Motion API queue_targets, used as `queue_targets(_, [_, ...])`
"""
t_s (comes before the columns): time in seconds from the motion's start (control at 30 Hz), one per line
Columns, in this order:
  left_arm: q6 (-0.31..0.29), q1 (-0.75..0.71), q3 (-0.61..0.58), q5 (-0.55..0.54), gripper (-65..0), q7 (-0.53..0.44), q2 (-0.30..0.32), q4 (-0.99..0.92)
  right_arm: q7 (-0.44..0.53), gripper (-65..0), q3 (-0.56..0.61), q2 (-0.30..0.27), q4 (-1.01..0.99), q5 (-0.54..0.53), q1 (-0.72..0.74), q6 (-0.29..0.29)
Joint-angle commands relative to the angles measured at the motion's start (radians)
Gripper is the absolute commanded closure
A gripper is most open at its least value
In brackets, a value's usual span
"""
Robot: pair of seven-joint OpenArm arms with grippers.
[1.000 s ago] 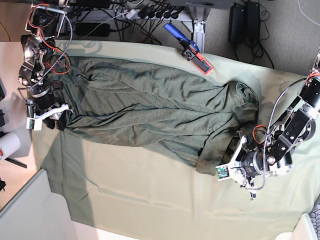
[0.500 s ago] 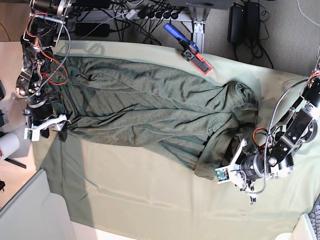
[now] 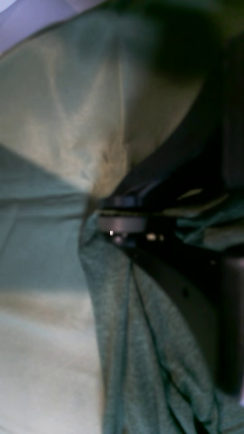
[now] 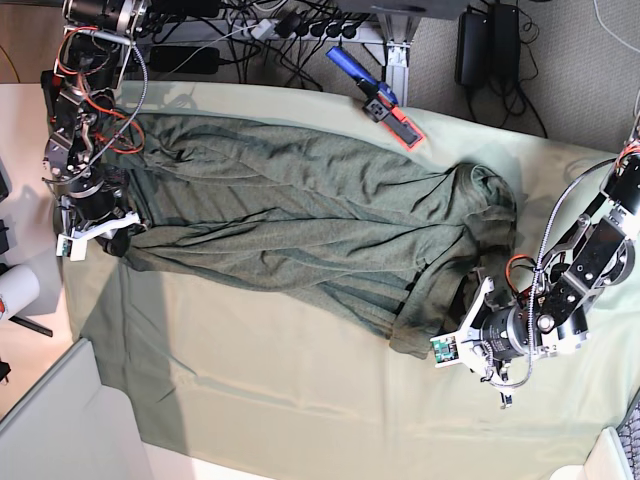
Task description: Fold the T-shirt properly
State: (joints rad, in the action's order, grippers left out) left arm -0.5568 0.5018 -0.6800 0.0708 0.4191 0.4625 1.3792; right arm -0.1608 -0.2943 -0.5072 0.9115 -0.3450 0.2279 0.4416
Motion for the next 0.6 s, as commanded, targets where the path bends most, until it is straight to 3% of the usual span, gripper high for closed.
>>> queue_targets(0.0, [0.022, 0.034, 0.009, 0.001, 0.0, -0.011, 0.006, 0.017, 0.035, 0.0, -0.005, -0.024, 0.016, -0.011, 0.027, 0.001])
queue_targets(0.13, [0.029, 0.045, 0.009, 0.002, 0.0, -0.011, 0.006, 0.017, 0.034, 0.0, -0.005, -0.025, 0.045, -0.010, 0.030, 0.001])
queue_targets(0.3, [0.101, 0.051, 0.009, 0.029, 0.0, -0.006, 0.010, 0.055, 0.030, 0.0, -0.007, -0.029, 0.116, -0.010, 0.026, 0.002])
queue_targets(0.57, [0.132, 0.024, 0.009, 0.019, 0.0, 0.052, 0.113, 0.237, -0.002, 0.0, -0.023, -0.030, 0.270, 0.035, -0.025, 0.002])
